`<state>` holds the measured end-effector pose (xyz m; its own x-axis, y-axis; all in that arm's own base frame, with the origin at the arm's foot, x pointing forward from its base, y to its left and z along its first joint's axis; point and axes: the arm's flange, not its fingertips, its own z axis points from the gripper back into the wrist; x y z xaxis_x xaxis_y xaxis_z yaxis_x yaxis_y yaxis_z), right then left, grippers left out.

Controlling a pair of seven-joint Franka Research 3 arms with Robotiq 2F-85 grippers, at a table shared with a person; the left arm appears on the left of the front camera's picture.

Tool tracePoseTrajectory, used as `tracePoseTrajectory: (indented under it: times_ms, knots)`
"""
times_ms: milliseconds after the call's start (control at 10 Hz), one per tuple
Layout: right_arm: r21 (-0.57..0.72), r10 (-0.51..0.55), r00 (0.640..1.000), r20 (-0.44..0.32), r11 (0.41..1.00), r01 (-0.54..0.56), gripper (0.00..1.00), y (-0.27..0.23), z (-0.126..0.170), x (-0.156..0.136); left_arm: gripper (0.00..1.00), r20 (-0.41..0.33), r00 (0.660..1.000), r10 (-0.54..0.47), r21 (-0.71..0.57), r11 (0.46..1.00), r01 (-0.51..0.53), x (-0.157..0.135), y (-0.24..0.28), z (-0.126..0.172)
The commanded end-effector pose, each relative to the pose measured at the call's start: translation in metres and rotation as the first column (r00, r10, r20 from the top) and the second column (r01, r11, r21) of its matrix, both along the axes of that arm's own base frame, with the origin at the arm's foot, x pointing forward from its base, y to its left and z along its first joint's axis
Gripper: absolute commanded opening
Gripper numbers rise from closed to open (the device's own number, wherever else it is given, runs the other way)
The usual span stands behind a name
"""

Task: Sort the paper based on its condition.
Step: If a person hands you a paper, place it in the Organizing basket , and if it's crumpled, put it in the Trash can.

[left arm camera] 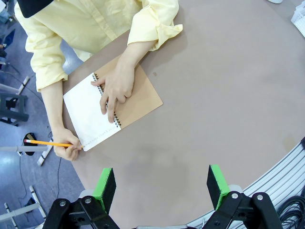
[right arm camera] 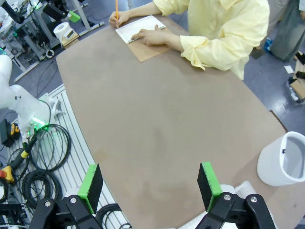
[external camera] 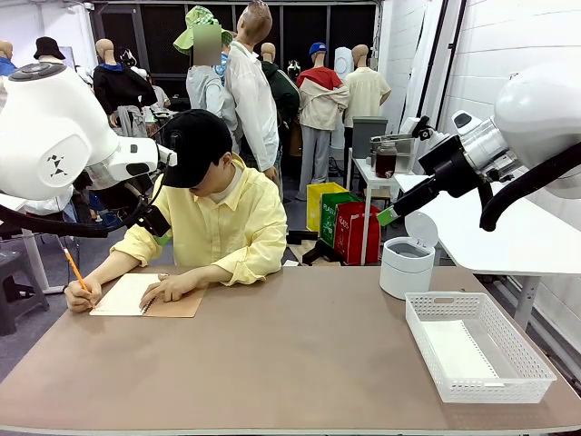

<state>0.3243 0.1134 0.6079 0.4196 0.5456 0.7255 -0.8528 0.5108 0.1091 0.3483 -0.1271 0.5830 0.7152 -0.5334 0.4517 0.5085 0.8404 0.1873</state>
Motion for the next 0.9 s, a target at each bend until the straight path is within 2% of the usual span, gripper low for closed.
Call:
tracePoseTrajectory:
  times_ms: [0, 800]
  knots:
    - [0.004, 0.004, 1.0, -0.005, 1.0, -0.004, 1.0, -0.0005, -0.0002, 0.0001, 1.0, 0.005, 1.0, -0.004, -0.003, 1.0, 0.004, 0.0002, 0.0006, 0.0001]
    - [0.004, 0.004, 1.0, -0.005, 1.0, -0.004, 1.0, -0.0005, -0.0002, 0.0001, 1.0, 0.005, 1.0, -0.004, -0.003, 1.0, 0.004, 0.0002, 0.0006, 0.0001]
